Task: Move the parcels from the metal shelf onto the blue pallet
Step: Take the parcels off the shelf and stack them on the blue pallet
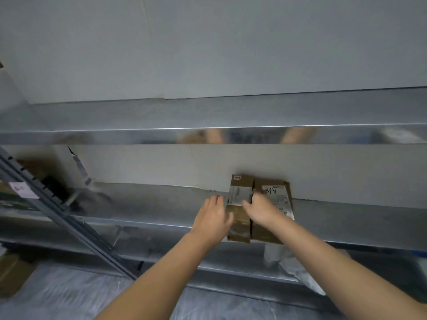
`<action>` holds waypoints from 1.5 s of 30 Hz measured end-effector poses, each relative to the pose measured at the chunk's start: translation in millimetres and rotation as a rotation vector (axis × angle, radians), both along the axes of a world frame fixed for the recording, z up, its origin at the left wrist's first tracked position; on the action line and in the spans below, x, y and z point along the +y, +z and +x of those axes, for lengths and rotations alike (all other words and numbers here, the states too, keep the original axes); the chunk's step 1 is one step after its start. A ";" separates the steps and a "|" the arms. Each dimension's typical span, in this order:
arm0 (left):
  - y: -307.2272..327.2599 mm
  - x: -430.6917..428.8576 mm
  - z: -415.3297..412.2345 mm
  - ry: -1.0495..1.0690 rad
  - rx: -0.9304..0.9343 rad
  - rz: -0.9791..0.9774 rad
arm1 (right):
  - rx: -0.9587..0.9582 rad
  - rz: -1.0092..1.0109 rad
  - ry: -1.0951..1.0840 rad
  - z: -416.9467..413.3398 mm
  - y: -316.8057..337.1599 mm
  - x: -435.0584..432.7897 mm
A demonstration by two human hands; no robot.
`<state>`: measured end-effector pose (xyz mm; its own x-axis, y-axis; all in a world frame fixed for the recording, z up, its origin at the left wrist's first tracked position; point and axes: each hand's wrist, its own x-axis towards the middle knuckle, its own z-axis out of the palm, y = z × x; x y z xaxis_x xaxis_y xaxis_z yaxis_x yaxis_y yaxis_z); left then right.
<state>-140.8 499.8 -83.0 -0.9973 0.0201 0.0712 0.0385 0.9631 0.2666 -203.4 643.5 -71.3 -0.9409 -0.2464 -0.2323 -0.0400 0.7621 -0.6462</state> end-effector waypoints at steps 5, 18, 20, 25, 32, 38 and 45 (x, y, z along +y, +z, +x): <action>-15.1 -11.8 -24.8 0.051 -0.083 0.143 | -0.060 0.076 0.040 -16.3 -11.0 -15.9; -52.4 -31.1 -65.5 -0.045 -0.278 0.664 | -0.172 -0.022 -0.088 -25.6 -19.8 -51.0; -52.5 -35.7 -71.0 -0.077 -0.293 0.723 | -0.168 -0.079 -0.133 -25.4 -21.4 -55.6; -58.7 -41.3 -77.3 -0.094 -0.386 0.898 | -0.171 -0.147 -0.297 -25.4 -34.4 -65.6; -64.8 -50.8 -74.4 -0.099 -0.376 0.928 | -0.185 -0.165 -0.393 -19.9 -35.8 -73.4; -48.8 -64.0 -59.6 -0.107 -0.275 0.983 | -0.153 -0.185 -0.367 1.7 -14.8 -81.7; -13.9 -59.7 -20.9 -0.111 -0.207 0.948 | -0.023 -0.219 -0.362 47.1 19.2 -69.2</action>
